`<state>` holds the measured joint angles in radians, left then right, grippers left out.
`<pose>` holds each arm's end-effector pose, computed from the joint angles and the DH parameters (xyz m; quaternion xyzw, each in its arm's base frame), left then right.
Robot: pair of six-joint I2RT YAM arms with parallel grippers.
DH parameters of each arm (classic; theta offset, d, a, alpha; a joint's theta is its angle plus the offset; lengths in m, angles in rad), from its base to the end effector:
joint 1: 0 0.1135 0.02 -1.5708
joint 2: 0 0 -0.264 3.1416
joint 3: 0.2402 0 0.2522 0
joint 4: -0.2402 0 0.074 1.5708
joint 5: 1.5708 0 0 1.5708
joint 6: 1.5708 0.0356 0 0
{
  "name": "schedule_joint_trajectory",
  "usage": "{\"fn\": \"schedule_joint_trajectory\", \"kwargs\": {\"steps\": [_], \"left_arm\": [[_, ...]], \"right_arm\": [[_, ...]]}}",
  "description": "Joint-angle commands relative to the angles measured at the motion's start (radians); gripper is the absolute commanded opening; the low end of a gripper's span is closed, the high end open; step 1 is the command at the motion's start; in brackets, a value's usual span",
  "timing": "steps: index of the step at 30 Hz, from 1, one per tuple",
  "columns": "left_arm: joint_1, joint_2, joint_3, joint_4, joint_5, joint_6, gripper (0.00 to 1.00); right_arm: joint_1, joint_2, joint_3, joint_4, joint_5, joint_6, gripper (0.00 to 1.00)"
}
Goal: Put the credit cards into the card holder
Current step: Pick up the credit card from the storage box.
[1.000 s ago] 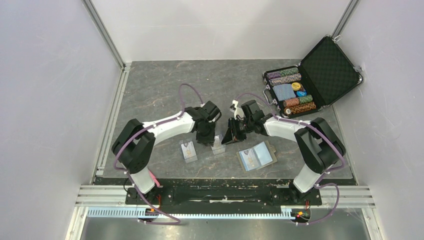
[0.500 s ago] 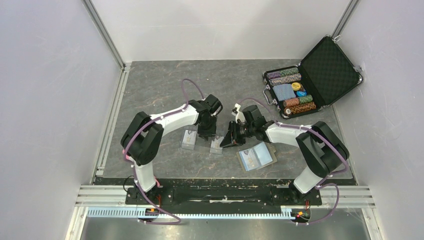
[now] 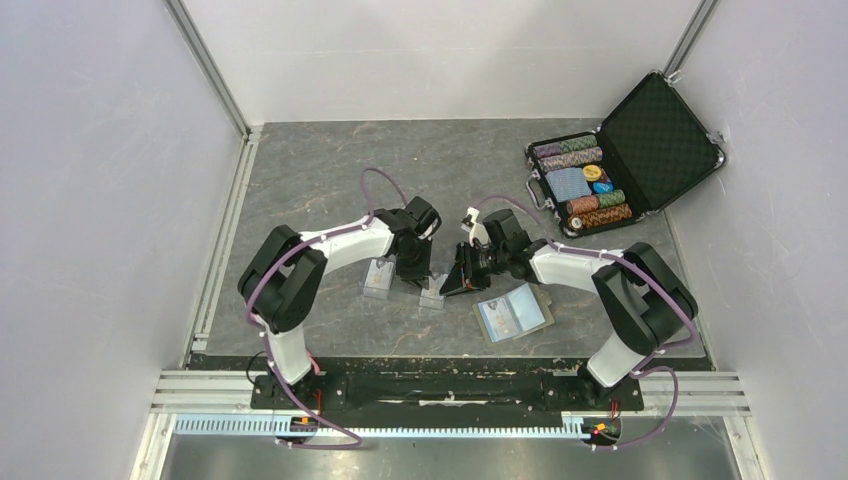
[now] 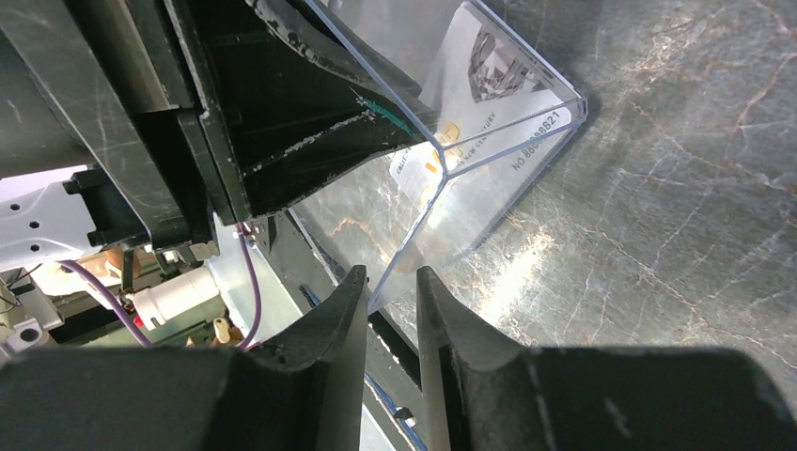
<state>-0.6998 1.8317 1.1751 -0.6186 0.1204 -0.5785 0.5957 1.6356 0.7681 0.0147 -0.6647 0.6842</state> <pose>0.2654 -0.2291 0.1620 0.0687 0.9850 -0.1354 0.0825 0.2430 0.1912 0.1521 -0.0754 0.8892 0.4433 0.0840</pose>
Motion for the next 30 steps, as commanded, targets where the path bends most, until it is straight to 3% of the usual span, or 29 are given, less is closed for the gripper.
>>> {"fn": "schedule_joint_trajectory", "kwargs": {"steps": [1,3,6,9,23,30], "left_arm": [[-0.004,-0.008,-0.027,0.069,0.048,-0.015,0.16],[-0.013,-0.008,-0.005,0.047,0.039,-0.006,0.10],[-0.031,-0.002,0.039,-0.002,0.007,0.007,0.09],[-0.048,0.007,0.076,-0.036,-0.004,0.022,0.24],[-0.084,-0.001,0.128,-0.080,-0.026,0.033,0.19],[-0.111,0.056,0.180,-0.147,-0.059,0.070,0.25]], "right_arm": [[0.015,0.003,0.037,0.010,-0.061,-0.019,0.25],[0.014,0.005,0.036,0.010,-0.061,-0.020,0.24],[0.015,0.006,0.037,0.010,-0.061,-0.020,0.24],[0.015,0.006,0.039,0.008,-0.062,-0.023,0.24],[0.014,0.000,0.036,0.007,-0.062,-0.025,0.24],[0.015,-0.001,0.033,0.007,-0.061,-0.026,0.24]]}}
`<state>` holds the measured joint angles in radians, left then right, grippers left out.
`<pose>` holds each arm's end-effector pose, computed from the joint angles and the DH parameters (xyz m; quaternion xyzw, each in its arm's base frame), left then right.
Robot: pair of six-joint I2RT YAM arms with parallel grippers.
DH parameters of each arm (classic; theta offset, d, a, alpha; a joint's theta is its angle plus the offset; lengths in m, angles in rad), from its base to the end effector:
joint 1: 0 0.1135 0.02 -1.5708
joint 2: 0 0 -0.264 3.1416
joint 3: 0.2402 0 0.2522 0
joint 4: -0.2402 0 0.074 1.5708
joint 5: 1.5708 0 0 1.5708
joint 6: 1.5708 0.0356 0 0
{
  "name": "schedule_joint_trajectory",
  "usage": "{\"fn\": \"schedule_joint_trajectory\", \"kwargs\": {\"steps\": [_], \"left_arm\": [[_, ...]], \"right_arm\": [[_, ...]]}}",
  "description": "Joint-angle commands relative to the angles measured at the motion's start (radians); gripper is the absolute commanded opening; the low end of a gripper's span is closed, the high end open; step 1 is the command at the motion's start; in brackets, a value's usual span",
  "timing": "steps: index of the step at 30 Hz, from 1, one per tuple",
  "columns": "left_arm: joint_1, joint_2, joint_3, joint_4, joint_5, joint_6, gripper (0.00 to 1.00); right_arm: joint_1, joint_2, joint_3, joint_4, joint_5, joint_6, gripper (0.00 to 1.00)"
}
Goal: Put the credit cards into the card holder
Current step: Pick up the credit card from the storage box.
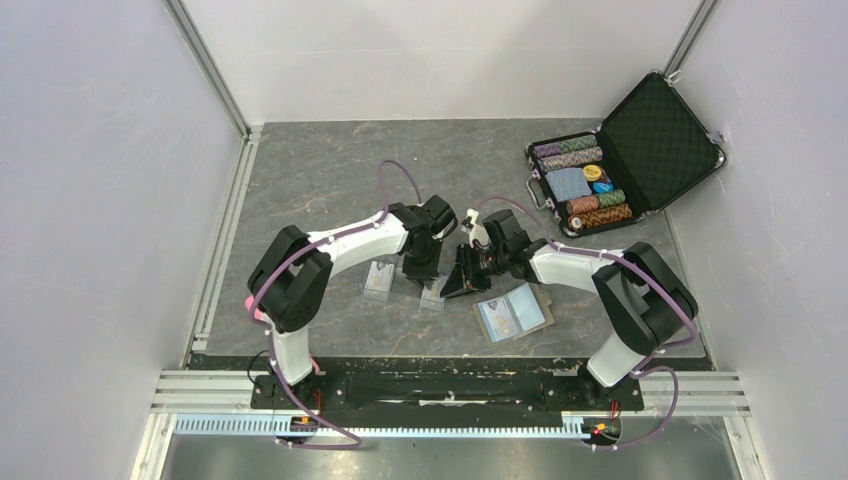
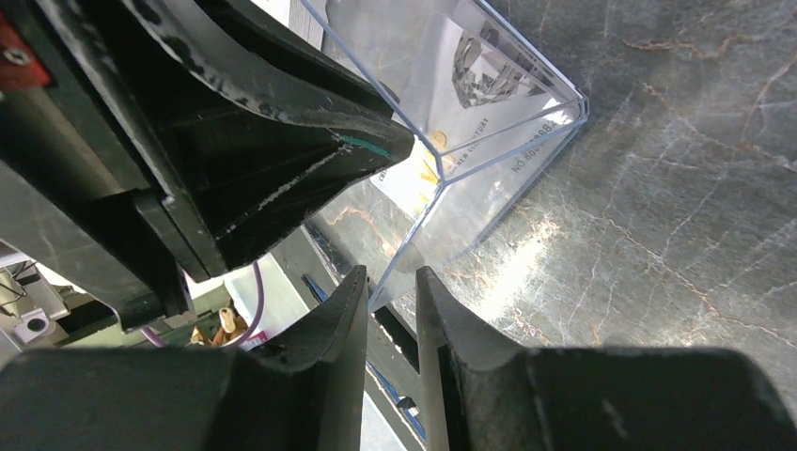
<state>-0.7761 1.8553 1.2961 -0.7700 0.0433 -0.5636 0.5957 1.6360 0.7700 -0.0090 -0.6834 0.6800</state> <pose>0.2557 -0.2531 0.1814 0.1079 0.9866 -0.0917 0.0811 0.2413 0.1907 0.1512 -0.0768 0.8898 0.4443 0.0705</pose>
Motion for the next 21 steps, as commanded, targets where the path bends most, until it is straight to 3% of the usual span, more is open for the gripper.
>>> {"fn": "schedule_joint_trajectory", "kwargs": {"steps": [1,9,13,21], "left_arm": [[-0.038,0.043,0.067,-0.003,0.017,0.058,0.26],[-0.054,0.106,0.098,-0.049,-0.004,0.082,0.23],[-0.066,0.132,0.130,-0.086,-0.023,0.102,0.14],[-0.069,0.089,0.150,-0.061,0.025,0.078,0.05]], "right_arm": [[0.015,-0.002,0.031,0.030,-0.042,-0.022,0.24],[0.014,-0.004,0.029,0.029,-0.042,-0.025,0.24],[0.015,-0.003,0.029,0.029,-0.041,-0.025,0.24],[0.015,-0.003,0.031,0.024,-0.041,-0.028,0.24]]}}
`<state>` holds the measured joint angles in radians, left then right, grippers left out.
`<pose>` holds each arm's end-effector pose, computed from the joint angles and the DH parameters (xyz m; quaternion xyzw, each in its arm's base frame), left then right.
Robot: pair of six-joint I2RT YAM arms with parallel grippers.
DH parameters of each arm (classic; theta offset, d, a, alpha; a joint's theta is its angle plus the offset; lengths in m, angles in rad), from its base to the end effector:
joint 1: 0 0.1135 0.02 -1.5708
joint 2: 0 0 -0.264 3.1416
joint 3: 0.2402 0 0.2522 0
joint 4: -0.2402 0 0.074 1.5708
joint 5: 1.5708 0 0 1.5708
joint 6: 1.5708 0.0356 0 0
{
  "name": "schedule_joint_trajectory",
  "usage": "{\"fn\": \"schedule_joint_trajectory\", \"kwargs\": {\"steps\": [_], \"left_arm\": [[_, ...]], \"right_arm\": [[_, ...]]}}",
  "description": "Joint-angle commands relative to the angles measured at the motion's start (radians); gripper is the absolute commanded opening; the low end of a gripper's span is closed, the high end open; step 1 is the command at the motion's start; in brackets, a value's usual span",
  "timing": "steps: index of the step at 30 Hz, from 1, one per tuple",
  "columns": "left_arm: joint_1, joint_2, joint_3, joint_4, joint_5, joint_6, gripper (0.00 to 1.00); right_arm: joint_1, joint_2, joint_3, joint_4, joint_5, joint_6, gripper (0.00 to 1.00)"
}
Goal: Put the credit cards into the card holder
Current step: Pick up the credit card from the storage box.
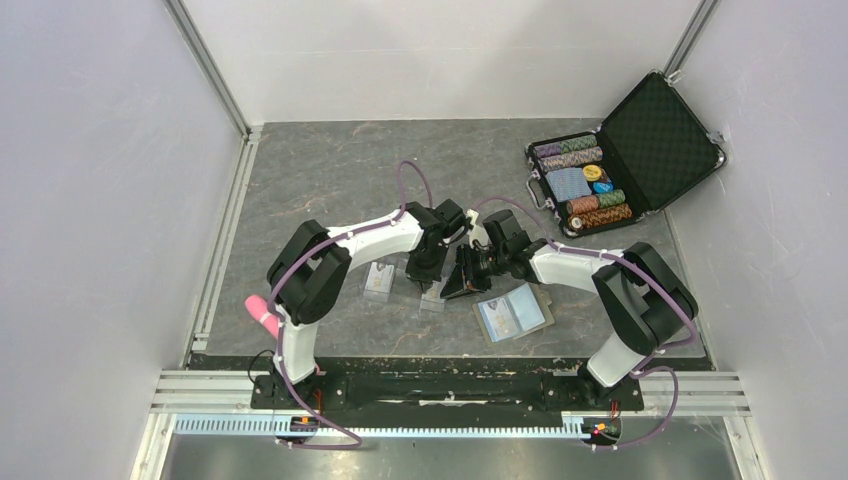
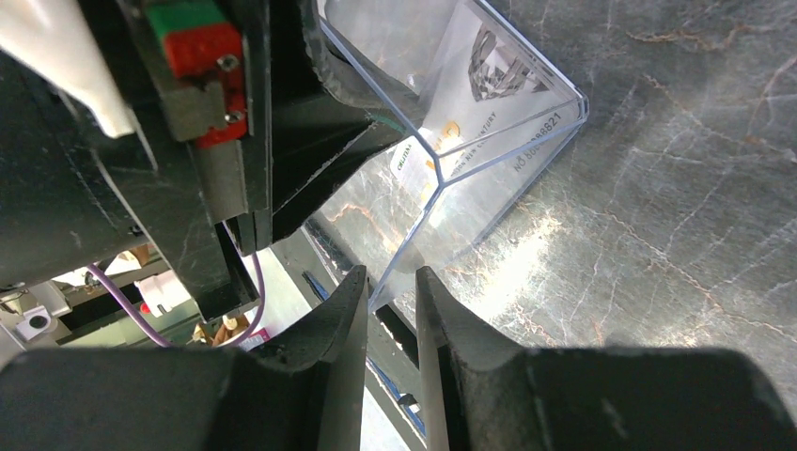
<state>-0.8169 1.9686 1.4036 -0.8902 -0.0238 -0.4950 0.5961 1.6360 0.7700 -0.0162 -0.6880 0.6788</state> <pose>0.2566 -0.2720 0.1675 0.1593 0.9855 -0.0258 0.0530 0.2406 0.1906 0.1508 -0.0771 0.8901 0.4442 0.0664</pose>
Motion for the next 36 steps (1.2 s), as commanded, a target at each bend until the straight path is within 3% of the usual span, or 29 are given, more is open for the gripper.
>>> {"fn": "schedule_joint_trajectory", "kwargs": {"steps": [1,19,25,29,32,36], "left_arm": [[-0.027,-0.035,0.041,0.069,0.097,0.003,0.03],[0.006,-0.208,-0.096,0.225,0.142,-0.107,0.03],[0.041,-0.211,-0.186,0.323,0.227,-0.141,0.15],[0.047,-0.198,-0.223,0.358,0.252,-0.152,0.13],[0.051,-0.196,-0.234,0.356,0.248,-0.150,0.03],[0.057,-0.233,-0.237,0.345,0.222,-0.151,0.02]], "right_arm": [[0.014,-0.003,0.031,0.030,-0.036,-0.027,0.24],[0.014,-0.008,0.026,0.023,-0.030,-0.033,0.24],[0.014,-0.009,0.026,0.022,-0.029,-0.034,0.25],[0.014,-0.014,0.025,0.021,-0.028,-0.034,0.24],[0.014,-0.018,0.026,0.020,-0.027,-0.034,0.25],[0.014,-0.031,0.033,0.018,-0.024,-0.034,0.25]]}}
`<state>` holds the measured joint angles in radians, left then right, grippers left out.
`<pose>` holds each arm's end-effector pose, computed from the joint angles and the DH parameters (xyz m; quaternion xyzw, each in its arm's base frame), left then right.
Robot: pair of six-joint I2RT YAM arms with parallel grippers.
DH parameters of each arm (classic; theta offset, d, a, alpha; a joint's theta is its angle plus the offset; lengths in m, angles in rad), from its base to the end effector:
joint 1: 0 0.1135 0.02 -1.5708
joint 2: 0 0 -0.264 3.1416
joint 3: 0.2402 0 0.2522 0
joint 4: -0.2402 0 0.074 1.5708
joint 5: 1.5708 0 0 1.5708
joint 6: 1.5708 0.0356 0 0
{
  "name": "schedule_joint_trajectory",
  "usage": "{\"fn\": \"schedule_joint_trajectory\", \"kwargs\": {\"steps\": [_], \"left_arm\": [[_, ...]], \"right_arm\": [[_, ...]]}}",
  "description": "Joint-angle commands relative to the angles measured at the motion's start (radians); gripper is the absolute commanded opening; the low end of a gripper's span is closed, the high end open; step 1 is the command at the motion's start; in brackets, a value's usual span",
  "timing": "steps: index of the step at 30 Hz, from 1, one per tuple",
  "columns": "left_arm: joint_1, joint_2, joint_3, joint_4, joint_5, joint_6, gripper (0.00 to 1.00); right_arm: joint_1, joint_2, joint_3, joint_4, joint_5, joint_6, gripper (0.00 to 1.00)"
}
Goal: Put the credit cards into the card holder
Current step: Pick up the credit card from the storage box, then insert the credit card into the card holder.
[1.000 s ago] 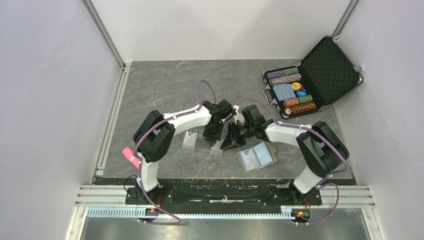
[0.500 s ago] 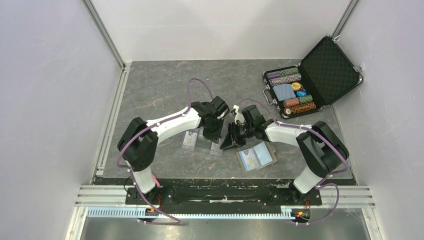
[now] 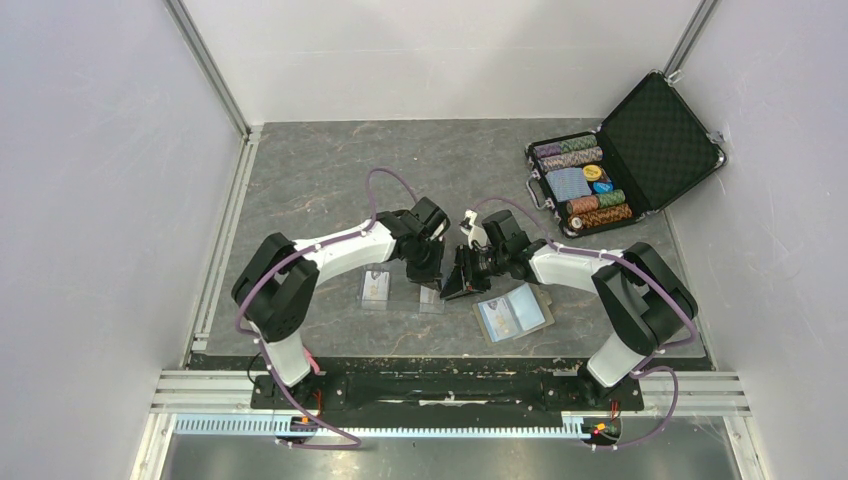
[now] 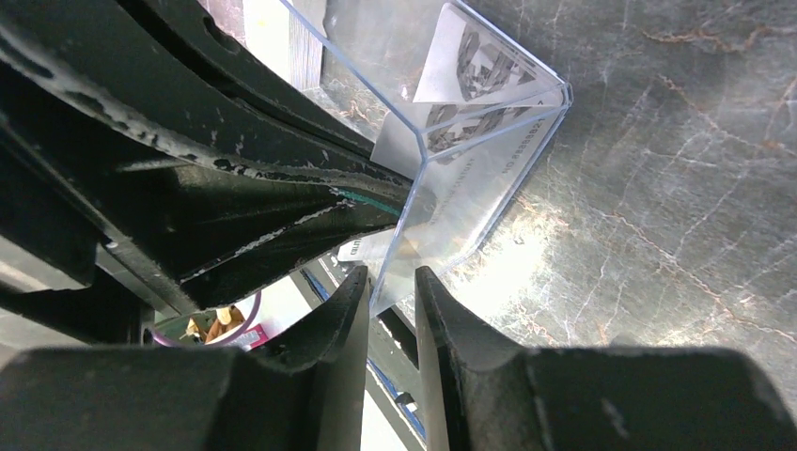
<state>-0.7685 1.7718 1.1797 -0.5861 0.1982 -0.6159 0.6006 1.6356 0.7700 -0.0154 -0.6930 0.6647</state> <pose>0.2476 -0.2491 0.1846 0.0936 0.9717 -0.1986 0.0875 0.2397 0.1917 0.1511 -0.0864 0.8884 0.4458 0.0675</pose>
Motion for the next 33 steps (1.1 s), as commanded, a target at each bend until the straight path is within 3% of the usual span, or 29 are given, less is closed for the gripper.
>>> {"fn": "schedule_joint_trajectory", "kwargs": {"steps": [1,7,19,21,27,33], "left_arm": [[0.011,-0.050,-0.011,0.035,-0.009,-0.027,0.02],[0.041,-0.158,0.007,-0.024,-0.061,-0.018,0.02],[0.126,-0.391,-0.029,-0.100,-0.063,-0.035,0.02],[0.133,-0.416,-0.057,-0.070,-0.029,-0.052,0.02],[0.128,-0.442,-0.200,0.150,0.112,-0.172,0.02],[0.044,-0.406,-0.314,0.399,0.144,-0.310,0.02]], "right_arm": [[0.009,-0.035,0.036,0.017,-0.019,-0.018,0.26],[0.010,-0.039,0.052,0.024,-0.020,-0.007,0.41],[0.042,0.021,0.020,0.295,-0.097,0.170,0.50],[0.040,0.011,0.045,0.243,-0.090,0.128,0.52],[-0.023,-0.067,0.132,-0.127,0.039,-0.130,0.60],[-0.202,-0.222,0.127,-0.412,0.199,-0.307,0.64]]}}
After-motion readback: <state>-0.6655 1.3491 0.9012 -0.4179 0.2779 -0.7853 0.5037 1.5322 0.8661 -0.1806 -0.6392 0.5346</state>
